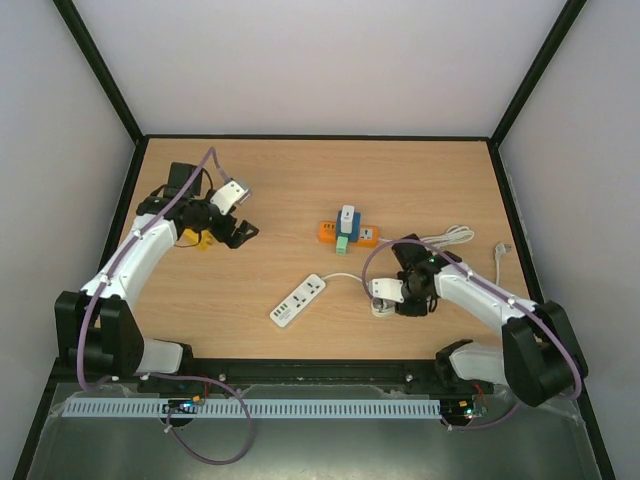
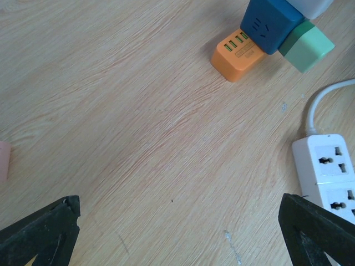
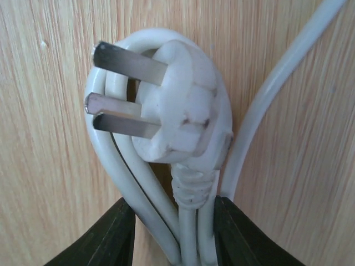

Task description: Pull the plug off the socket

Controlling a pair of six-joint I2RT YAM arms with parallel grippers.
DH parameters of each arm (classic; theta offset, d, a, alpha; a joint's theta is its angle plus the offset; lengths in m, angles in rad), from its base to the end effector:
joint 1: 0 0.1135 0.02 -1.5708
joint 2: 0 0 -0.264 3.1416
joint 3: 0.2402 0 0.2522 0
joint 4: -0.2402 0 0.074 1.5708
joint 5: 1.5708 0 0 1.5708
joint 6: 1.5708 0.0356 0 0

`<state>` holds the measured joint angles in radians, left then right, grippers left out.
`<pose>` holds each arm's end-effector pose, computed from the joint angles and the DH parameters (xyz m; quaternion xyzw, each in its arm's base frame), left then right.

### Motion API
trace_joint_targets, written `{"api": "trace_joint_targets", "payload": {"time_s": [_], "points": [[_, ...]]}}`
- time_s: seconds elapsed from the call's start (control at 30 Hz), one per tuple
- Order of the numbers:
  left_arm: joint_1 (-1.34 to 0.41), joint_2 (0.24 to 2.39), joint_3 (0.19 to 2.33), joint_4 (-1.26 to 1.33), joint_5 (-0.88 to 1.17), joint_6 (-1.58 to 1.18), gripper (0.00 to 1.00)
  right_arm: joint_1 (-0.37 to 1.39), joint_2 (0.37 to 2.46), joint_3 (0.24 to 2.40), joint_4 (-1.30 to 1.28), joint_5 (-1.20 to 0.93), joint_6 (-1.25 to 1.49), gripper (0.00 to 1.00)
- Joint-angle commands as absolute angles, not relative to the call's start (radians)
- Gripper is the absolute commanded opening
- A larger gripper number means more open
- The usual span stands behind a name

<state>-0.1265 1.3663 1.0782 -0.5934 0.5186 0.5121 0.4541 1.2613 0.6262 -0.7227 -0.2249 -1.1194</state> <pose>0.2805 -0.0535 0.2790 0.3678 0.8366 -0.1743 0.3668 0.1721 0.0928 0.1617 -0.7080 0.6893 0.0710 0.1363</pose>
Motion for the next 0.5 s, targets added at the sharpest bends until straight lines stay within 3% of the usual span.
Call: {"api": "trace_joint_targets", "payload": {"time_s": [0.0, 0.17, 0.47], "points": [[-0.146, 1.353, 1.067, -0.609, 0.490, 0.536, 1.00, 0.408, 1.193, 0.562, -0.875, -0.163, -1.140, 0.34], [-0.162, 1.338, 1.040, -0.582, 0.487, 0.535, 1.00, 0.293, 1.139, 0.523, -0.934, -0.107, -1.230, 0.27], [-0.183, 1.301, 0.997, -0.565, 0.568, 0.560, 1.00, 0.088, 1.090, 0.474, -0.977, 0.001, -1.419, 0.25]]}}
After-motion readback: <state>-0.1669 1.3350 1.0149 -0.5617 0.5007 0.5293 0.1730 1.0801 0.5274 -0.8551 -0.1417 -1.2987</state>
